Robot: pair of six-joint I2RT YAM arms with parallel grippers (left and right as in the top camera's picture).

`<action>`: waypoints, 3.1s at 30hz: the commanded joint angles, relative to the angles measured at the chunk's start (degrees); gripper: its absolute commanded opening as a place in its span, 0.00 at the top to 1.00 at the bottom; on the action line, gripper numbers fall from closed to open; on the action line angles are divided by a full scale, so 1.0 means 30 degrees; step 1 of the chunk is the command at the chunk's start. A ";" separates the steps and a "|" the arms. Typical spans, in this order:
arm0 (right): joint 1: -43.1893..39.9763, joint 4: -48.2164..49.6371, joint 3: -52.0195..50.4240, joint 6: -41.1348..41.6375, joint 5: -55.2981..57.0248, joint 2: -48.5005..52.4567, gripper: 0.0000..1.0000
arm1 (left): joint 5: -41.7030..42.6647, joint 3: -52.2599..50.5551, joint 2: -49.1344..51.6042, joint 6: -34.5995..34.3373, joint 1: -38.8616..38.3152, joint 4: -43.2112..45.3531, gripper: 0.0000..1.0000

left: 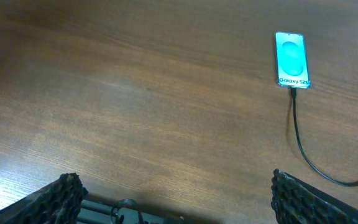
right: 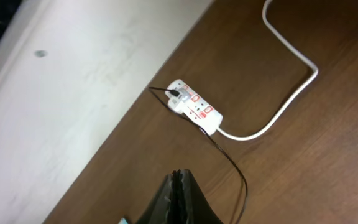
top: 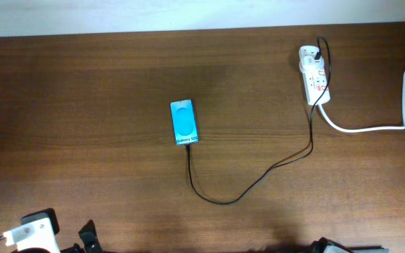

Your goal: Plug charger to phone and switch on socket

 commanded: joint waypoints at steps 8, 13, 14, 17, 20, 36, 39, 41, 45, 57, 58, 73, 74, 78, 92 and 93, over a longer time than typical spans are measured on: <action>-0.0015 -0.4335 0.0219 -0.1319 0.0393 -0.6637 0.81 | -0.0138 0.0015 -0.0117 -0.0255 0.0044 0.0036 0.01; 0.0138 -0.6433 0.0051 -0.2193 0.0386 -0.6834 0.31 | -0.0138 0.0015 -0.0117 -0.0262 0.0044 0.0036 0.01; 0.0240 -0.6426 0.0036 -0.2251 0.0386 -0.6827 0.02 | -0.0138 0.0015 -0.0117 -0.0255 0.0044 0.0036 0.01; 0.0233 -0.6426 0.0036 -0.2251 0.0386 -0.6827 0.02 | -0.0146 0.0015 -0.0117 -0.0255 0.0044 0.0036 0.00; 0.0240 -0.6426 0.0036 -0.2251 0.0386 -0.6827 0.02 | -0.0138 0.0015 -0.0117 -0.0255 0.0044 0.0036 0.01; 0.2914 -0.4634 -0.3687 -0.4473 0.1188 -0.9573 0.02 | -0.0138 0.0015 -0.0117 -0.0255 0.0044 0.0036 0.01; 0.4641 -0.0495 -0.7308 -0.4823 0.1231 -1.2422 0.01 | -0.0138 0.0015 -0.0117 -0.0255 0.0044 0.0036 0.01; 0.5428 0.2295 -1.0360 -0.5238 0.0780 -1.4433 0.02 | -0.0138 0.0015 -0.0117 -0.0255 0.0044 0.0036 0.01; 0.7125 0.8364 -1.6407 -0.5814 -0.0743 -1.7726 0.02 | -0.0138 0.0015 -0.0117 -0.0255 0.0044 0.0036 0.01; 0.8131 2.3409 -2.9835 -0.5326 -0.0823 -2.3911 0.02 | -0.0138 0.0015 -0.0117 -0.0255 0.0044 0.0036 0.01; 0.8131 2.4582 -3.0906 -0.4707 -0.0495 -2.3911 0.02 | -0.0138 0.0015 -0.0117 -0.0255 0.0044 0.0036 0.01; 0.8801 2.7438 -3.7215 -0.5472 0.2943 -2.3919 0.02 | -0.0138 0.0015 -0.0117 -0.0255 0.0044 0.0036 0.01; 0.8801 2.7256 -3.7215 -0.5683 0.2973 -2.3919 0.02 | -0.0146 0.0015 -0.0117 -0.0255 0.0044 0.0036 0.01; 0.8699 2.5019 -3.7215 -0.8378 0.2994 -2.3919 0.02 | -0.0138 0.0015 -0.0117 -0.0255 0.0044 0.0036 0.01; 0.8633 2.4560 -3.7215 -0.9748 0.2958 -2.3919 0.02 | -0.0146 0.0015 -0.0117 -0.0255 0.0044 0.0036 0.01; 0.8393 2.4560 -3.7215 -0.9748 0.2973 -2.3919 0.02 | -0.0138 0.0015 -0.0117 -0.0262 0.0044 0.0036 0.01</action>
